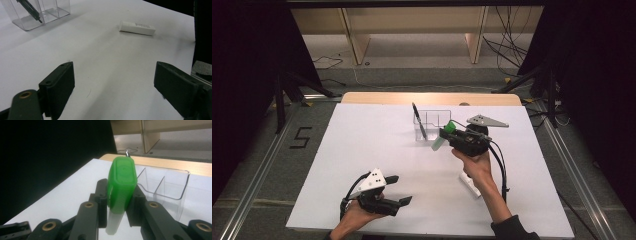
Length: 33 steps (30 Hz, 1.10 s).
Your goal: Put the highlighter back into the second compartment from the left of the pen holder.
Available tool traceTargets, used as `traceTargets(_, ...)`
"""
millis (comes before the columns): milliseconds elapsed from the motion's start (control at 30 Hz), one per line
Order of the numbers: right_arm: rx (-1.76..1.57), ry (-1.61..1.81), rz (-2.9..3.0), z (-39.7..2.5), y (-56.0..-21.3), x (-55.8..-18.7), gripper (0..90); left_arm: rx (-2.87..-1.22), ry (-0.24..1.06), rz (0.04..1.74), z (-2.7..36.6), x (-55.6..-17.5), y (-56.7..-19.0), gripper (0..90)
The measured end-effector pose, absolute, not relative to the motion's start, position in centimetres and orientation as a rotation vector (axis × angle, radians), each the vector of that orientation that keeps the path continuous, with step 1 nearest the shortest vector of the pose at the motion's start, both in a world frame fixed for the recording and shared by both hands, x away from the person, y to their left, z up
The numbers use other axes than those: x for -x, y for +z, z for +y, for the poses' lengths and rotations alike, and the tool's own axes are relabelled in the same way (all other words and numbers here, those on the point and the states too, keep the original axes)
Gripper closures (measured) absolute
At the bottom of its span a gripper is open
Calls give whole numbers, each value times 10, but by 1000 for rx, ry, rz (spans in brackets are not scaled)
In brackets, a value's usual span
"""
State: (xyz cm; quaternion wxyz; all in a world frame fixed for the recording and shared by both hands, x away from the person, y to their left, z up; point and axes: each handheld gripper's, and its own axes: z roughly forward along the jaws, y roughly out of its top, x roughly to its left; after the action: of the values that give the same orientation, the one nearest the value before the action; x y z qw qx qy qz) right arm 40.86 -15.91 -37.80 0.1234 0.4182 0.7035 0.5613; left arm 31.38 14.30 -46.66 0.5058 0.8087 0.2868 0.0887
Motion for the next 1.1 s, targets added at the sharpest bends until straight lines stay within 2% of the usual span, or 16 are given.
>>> traceTargets(1100,-1315,1491,1973,-152,-366,-470,749,-1911,227,700,149,-315,-464,165)
